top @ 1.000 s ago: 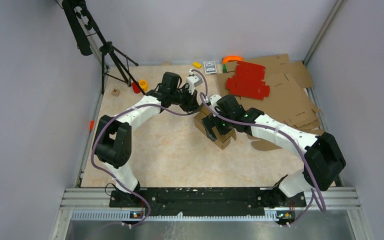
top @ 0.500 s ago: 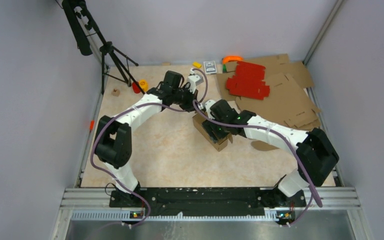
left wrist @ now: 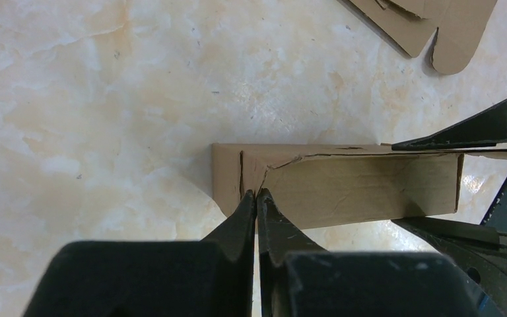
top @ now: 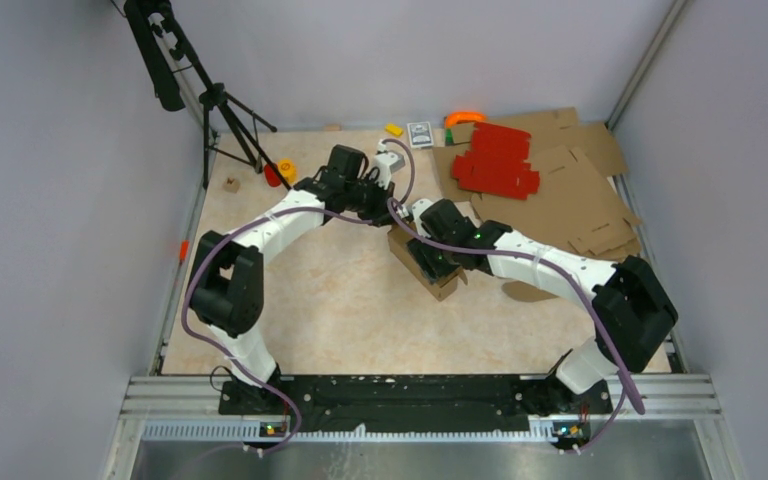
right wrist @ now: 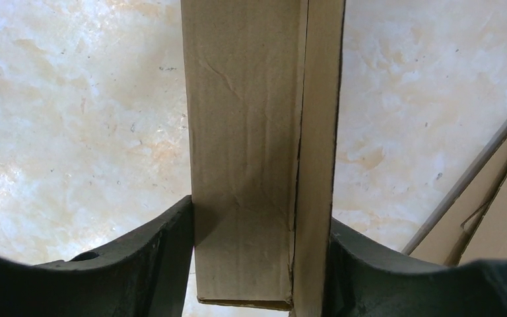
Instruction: Fold the paper box
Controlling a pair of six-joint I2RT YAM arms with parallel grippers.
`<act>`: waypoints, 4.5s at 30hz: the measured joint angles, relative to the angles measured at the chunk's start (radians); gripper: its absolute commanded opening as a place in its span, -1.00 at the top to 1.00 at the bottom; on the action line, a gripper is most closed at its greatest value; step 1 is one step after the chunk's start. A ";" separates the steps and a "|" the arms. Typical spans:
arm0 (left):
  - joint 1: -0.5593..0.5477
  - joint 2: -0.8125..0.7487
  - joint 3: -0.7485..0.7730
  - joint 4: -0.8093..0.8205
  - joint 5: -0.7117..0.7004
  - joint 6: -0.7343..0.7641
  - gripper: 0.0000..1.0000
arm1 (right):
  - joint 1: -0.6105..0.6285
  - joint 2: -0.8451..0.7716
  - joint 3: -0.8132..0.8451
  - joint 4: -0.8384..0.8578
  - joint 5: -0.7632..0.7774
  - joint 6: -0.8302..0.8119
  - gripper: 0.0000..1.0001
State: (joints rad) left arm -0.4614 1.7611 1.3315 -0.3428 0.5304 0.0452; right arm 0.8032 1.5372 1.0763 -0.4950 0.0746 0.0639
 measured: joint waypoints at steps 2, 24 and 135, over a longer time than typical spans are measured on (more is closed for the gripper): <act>0.000 0.000 -0.007 0.006 0.000 -0.005 1.00 | 0.000 0.000 0.000 0.000 0.003 0.000 -0.10; -0.034 -0.053 -0.146 0.140 -0.113 -0.037 1.00 | 0.000 -0.028 0.026 -0.096 0.029 0.060 -0.82; -0.221 -0.001 -0.033 0.070 -0.545 -0.148 0.47 | -0.354 -0.077 0.056 -0.256 -0.132 0.621 1.00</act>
State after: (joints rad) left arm -0.6827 1.7603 1.2987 -0.2726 -0.0147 -0.1028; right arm 0.4492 1.4605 1.1328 -0.7506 -0.0570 0.6846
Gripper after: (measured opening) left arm 0.266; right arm 0.009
